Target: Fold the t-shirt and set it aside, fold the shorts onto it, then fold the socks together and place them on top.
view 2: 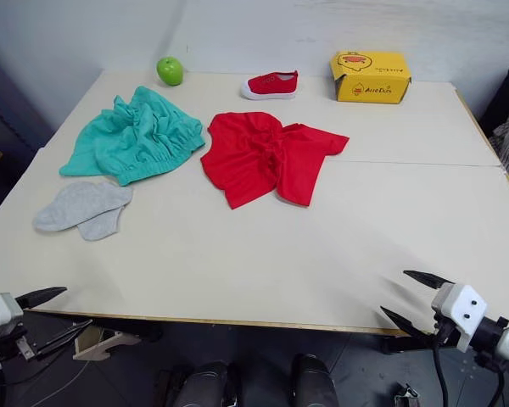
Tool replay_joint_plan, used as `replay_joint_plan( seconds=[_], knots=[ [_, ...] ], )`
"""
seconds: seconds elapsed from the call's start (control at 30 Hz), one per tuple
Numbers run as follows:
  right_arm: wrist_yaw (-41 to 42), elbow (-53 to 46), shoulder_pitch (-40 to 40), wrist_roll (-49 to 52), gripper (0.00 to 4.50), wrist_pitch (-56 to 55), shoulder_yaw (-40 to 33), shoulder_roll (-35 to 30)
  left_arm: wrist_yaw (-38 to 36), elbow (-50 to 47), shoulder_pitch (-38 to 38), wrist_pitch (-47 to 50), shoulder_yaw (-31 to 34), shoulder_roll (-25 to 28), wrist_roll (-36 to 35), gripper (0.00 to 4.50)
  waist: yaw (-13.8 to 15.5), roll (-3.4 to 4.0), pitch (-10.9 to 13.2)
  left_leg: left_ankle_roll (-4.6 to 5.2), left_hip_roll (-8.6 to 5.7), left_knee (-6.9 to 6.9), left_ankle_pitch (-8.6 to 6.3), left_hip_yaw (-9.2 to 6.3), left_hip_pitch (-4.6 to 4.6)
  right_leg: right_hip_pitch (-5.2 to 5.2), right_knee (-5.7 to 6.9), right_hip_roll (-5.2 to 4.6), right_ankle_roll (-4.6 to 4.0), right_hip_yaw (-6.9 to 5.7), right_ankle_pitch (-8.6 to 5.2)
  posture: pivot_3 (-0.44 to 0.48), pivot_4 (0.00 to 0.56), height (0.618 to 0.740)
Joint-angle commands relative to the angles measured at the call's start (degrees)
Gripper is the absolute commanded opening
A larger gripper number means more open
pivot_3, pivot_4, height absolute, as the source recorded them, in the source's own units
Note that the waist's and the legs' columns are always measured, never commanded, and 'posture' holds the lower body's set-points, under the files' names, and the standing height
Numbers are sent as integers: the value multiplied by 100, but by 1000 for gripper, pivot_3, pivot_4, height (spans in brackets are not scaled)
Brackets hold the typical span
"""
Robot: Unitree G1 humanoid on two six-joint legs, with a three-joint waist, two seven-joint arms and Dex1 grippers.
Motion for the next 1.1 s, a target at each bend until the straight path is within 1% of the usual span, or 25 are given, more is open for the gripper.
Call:
replay_joint_plan(
  seconds=[0.03,0.1,0.2,0.27,0.3,0.37,0.4,0.47,0.5,0.57,0.63,0.7,0.77,0.83,0.93,1.03,1.1],
  knots=[
    [-43,52,8,54,4491,-73,-48,79,61,-104,7,85,146,21,-121,4500,-1,0,0,0,0,0,0,0,0,0,0,0,0,0,0,0,150,740],
    [-74,23,-122,138,4491,-36,-20,136,111,-309,-99,312,83,28,-274,4500,-1,-1,-1,-1,1,2,-1,0,0,0,1,1,0,0,0,0,150,740],
    [-247,-245,-620,311,4491,381,129,178,111,-743,-411,1147,-127,201,-780,4500,-5,-1,-1,-1,2,10,-1,0,0,1,7,2,1,3,1,0,150,740],
    [-434,-423,-963,276,4491,738,283,154,297,-966,-793,1688,-306,319,-971,4500,-5,0,-1,1,2,23,0,0,0,1,25,-2,1,7,1,0,150,740],
    [-473,-471,-1168,226,4491,868,412,133,438,-1014,-1066,1868,-433,360,-961,4500,-3,1,-1,1,2,26,1,0,2,0,34,-3,0,9,1,0,150,740],
    [-731,-497,-1790,-93,4491,1322,816,96,1110,-875,-2096,1920,-1011,347,-391,4500,18,4,-2,-4,2,25,1,-2,5,2,37,-4,-3,9,-1,0,150,740],
    [-913,-494,-2099,-216,4491,1676,1002,103,1299,-822,-2567,1985,-1324,325,-205,4500,22,3,-1,-4,-2,28,4,-4,6,2,45,-2,-3,8,-1,0,150,740],
    [-1123,-334,-2776,-578,4491,1996,1439,165,1402,-541,-3474,2163,-2072,259,142,4500,18,3,-2,-17,-7,32,19,-1,2,-2,53,-3,-2,8,0,0,150,740],
    [-1151,-209,-3109,-765,4491,2145,1696,188,1402,-318,-3896,2158,-2432,182,329,4500,7,4,-2,-33,-9,34,28,1,3,-2,56,-3,-1,9,0,0,150,740],
    [-1260,267,-3916,-1301,4491,2060,2248,336,1445,384,-4861,2054,-3146,-46,820,4500,2,5,-4,-35,-11,31,30,11,-2,-9,75,5,2,11,2,0,150,740],
    [-1416,849,-4622,-1713,4491,1925,2608,528,1328,1038,-5632,1940,-3668,-253,1162,4500,-14,3,-3,-40,-25,42,37,30,-8,-12,75,22,3,14,2,0,150,740],
    [-1525,1553,-5252,-2040,4491,1781,2893,720,1177,1762,-6279,1653,-4077,-465,1472,4500,-33,0,-2,-46,-17,48,39,72,-23,-24,72,39,5,20,3,0,150,740],
    [-1600,2286,-5846,-2374,4491,1632,3201,924,1229,2588,-6883,1357,-4392,-713,1800,4500,-42,-2,-1,-50,-11,39,39,88,-27,-35,64,50,5,26,3,0,150,740],
    [-1654,2932,-6339,-2578,4491,1521,3393,1149,1189,3280,-7328,1104,-4592,-956,1984,4500,-67,-2,-1,-53,-8,35,41,96,-30,-42,60,54,4,27,2,0,150,740],
    [-1877,3845,-6964,-2837,4491,1246,3526,1423,1135,4136,-7804,802,-4802,-1288,2219,4500,-144,-2,-1,-52,-8,37,41,99,-30,-42,62,53,5,31,3,0,150,740],
    [-2025,4547,-7398,-2989,4491,990,3606,1638,1291,4905,-8198,255,-4977,-1567,2526,4500,-161,-3,-1,-52,-8,39,41,99,-29,-42,66,53,6,34,3,0,150,740],
    [-2134,4894,-7613,-3073,4491,924,3628,1791,1314,5306,-8382,74,-5072,-1723,2688,4500,-165,-3,-1,-53,-7,39,42,99,-28,-41,67,53,6,35,3,0,150,740]
  ],
)
